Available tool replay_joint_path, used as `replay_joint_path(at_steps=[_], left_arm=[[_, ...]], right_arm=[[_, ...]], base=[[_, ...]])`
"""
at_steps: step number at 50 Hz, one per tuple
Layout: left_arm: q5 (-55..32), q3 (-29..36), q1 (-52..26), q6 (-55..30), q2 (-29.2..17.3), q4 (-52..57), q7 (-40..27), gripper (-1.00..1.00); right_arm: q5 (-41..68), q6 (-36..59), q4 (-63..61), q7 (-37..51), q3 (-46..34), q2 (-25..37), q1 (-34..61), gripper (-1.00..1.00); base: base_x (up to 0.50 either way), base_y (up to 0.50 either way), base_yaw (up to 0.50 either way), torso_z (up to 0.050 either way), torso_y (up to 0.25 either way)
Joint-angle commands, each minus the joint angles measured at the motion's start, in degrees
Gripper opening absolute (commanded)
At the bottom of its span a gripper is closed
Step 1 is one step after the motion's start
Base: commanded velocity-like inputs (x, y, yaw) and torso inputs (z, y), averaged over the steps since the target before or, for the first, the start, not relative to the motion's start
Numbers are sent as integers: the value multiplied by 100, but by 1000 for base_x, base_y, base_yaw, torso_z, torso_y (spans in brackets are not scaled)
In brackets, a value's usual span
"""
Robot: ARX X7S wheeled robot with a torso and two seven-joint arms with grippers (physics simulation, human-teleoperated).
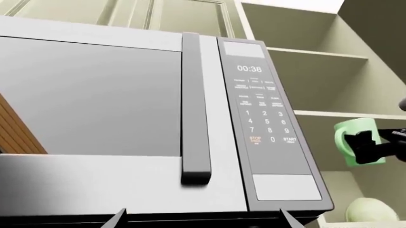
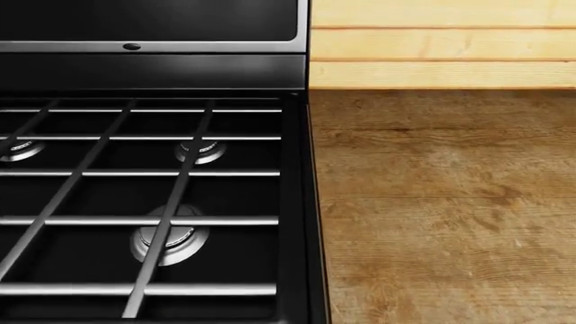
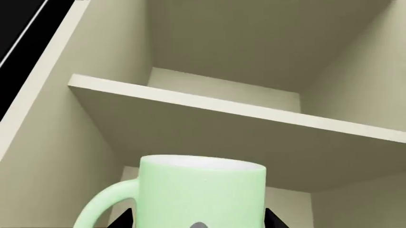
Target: Pick the mug from the cabinet, place it under the coffee machine dispenser, and press the start button.
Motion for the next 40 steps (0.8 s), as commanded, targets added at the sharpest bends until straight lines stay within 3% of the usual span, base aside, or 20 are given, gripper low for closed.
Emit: replay_joint_path(at_steps=[1,15,34,40], left_arm=[[137,74,72,51,26,-15,54,100],[332,52,382,181,99,-7,286,100],[74,-36,465,317,-54,39,128,100],[58,-9,462,356,-83,44,126,100]], right_arm=[[-123,-26,-1,-170,61,32,73,-100],[-492,-78,-40,-578,807,146,141,-100],[-428,198,-230,-1005,988,98,132,-100],[-348,1296,-1909,-1132,1061,148,-542,-100]], base=[[0,0,0,0,0],[-20,0,0,0,0],[-492,0,0,0,0],[-500,0,0,0,0]])
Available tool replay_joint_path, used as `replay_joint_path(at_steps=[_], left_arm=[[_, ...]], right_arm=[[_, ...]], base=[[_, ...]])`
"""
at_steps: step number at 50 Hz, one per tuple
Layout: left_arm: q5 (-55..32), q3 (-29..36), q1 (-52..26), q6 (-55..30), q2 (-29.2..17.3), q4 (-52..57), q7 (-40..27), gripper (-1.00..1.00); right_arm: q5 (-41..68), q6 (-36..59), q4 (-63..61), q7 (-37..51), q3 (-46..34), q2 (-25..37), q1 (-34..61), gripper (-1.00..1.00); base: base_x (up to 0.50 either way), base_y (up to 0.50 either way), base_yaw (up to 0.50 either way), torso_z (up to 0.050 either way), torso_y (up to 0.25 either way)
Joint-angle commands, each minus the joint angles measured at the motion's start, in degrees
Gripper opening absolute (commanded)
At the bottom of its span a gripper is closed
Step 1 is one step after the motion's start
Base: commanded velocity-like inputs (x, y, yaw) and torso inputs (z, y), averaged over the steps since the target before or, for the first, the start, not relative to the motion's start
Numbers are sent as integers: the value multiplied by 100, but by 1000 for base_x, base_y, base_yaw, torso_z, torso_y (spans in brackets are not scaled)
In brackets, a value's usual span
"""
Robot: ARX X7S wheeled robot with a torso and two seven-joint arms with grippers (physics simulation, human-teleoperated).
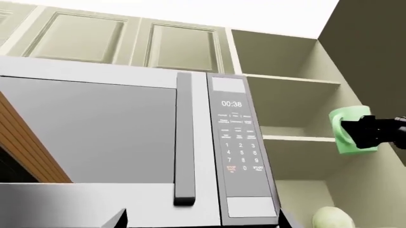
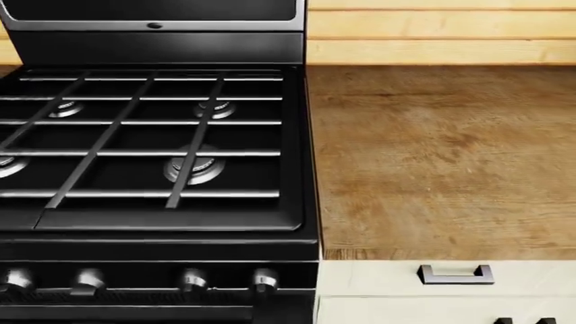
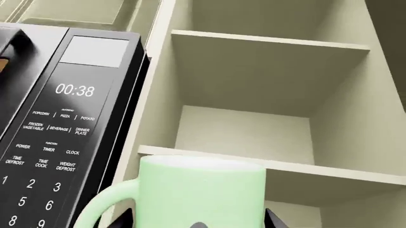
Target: Pick the mug from the cabinet, place it under the coffee machine dispenser, and press the start button.
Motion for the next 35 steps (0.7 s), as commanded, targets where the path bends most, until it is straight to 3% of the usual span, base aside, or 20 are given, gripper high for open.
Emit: replay_joint_path(at_steps=[1,15,23,35], left_arm=[[-24,23,42,81,-42,10,7,100],[433,246,255,126,115,-75,258,100],[496,299,407,120,127,-69,239,100],[464,304,666,126,61,23,135,100]], right_arm=[[-59,1208,-1888,-267,169,60,-690,-100],[283,3875,-5898,-515,484,193,-2699,-100],[559,5205,-7810,-648,752,223,-3687,-100],[881,5424,-8956,-1012,807,308,-4934,-100]], base=[[-500,-1,0,0,0],[-496,-1,0,0,0],[-49,0,0,0,0],[0,0,0,0,0]])
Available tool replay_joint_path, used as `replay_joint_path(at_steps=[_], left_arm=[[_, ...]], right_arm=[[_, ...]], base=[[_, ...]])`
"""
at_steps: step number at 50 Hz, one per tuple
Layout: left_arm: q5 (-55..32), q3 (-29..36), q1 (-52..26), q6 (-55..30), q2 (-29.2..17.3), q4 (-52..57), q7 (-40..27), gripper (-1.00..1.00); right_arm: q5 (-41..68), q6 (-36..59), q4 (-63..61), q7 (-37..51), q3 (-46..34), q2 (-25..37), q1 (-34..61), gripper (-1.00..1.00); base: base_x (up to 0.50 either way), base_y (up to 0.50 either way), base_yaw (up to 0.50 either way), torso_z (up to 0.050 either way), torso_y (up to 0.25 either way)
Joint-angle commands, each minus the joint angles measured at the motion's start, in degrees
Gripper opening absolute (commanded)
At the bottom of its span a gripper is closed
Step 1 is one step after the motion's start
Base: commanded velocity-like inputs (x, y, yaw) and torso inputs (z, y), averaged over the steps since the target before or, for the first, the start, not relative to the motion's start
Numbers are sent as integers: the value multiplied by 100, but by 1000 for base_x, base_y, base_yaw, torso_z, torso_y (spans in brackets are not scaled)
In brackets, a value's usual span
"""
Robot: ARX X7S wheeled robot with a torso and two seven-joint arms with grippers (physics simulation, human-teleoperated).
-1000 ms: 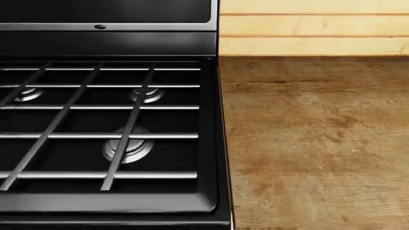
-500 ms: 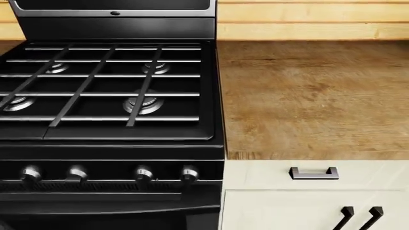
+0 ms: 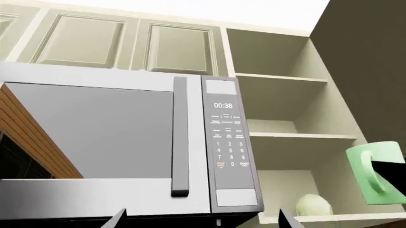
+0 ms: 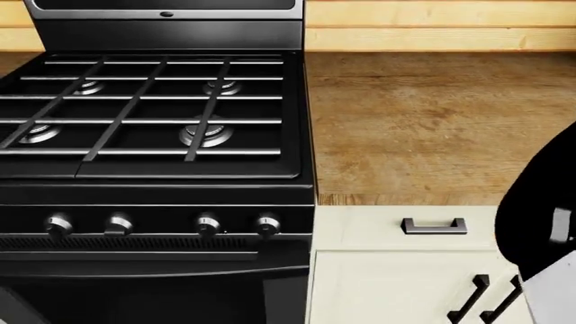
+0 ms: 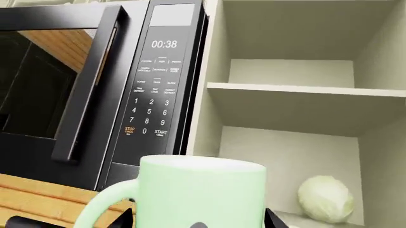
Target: Pick the mug from the cabinet, place it under the coffee machine dispenser, and press the start button.
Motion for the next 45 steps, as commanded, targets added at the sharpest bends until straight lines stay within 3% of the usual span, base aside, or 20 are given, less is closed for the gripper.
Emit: replay_joint_path(at_steps=[1,21,35,45], left_arm=[[109,49,272,24,1,47,2,100],[556,331,641,152,137,26,215,100],[796,394,981,264,77,66,236,100],[996,528,1200,370,35,95,256,100]], right_arm=[[199,521,-1454,-390,89,83,-1224,-100],[774,637,-2524,-1015,210,212,-3127,-100],[833,150,-2954,-1279,463,580,-4237,-100],[885,-113,-3056,-1251,783,467,-4769,-100]], base=[[0,0,0,0,0],[0,0,0,0,0],[0,0,0,0,0],[0,0,0,0,0]])
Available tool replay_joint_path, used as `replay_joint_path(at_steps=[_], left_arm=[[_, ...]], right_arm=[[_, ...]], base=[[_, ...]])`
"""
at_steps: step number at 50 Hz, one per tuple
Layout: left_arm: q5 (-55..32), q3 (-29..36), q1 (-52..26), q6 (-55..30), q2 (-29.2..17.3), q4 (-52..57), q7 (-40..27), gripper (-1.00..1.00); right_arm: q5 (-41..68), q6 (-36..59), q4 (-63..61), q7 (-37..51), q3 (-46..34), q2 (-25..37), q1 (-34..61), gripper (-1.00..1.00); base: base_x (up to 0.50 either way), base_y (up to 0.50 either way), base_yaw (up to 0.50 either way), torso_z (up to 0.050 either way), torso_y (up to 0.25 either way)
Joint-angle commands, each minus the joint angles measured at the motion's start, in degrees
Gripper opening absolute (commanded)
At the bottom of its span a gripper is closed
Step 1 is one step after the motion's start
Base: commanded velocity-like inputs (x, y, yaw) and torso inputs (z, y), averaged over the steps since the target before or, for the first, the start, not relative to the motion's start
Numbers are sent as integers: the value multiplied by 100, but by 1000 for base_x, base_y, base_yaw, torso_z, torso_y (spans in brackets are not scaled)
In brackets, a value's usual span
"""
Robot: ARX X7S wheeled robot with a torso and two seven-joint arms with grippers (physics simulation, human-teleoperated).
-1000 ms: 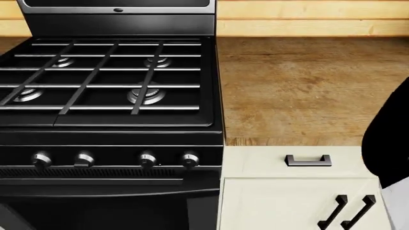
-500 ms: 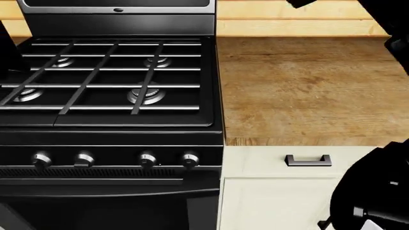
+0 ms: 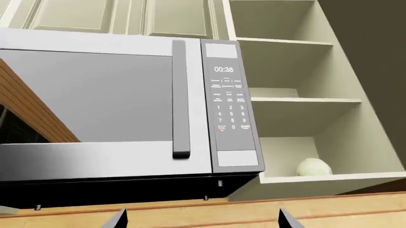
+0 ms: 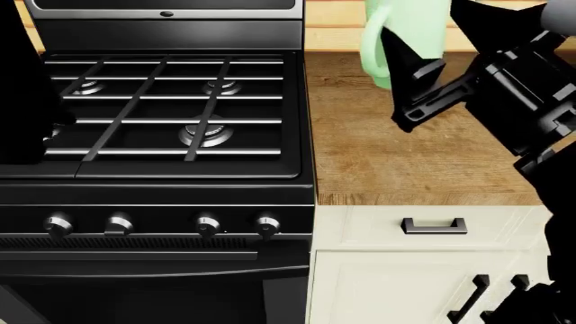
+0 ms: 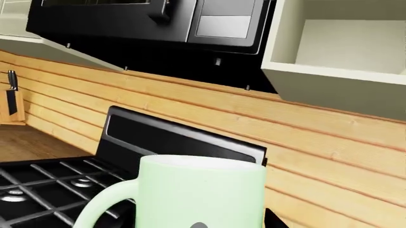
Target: Pick the mug from the cabinet, place it under the coffee machine dispenser, and press the start button.
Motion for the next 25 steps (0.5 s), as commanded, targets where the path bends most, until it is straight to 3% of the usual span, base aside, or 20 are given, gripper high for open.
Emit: replay_joint_path(at_steps=[1,14,25], left_arm=[[213,138,246,111,-34,22,19,100],[180,264,269,244,-152,34,-120,100],[195,418,260,350,-207,13,-195,100]], right_arm=[[-8,-310,-265,-94,340,-41,-665,-100],[-28,-756,-339,-16,442,-185,-1026,-100],[-95,-1054,-188,65,486,-220,-1154,-100]], base=[[0,0,0,0,0],[0,0,0,0,0],[-240,-466,0,1,0]])
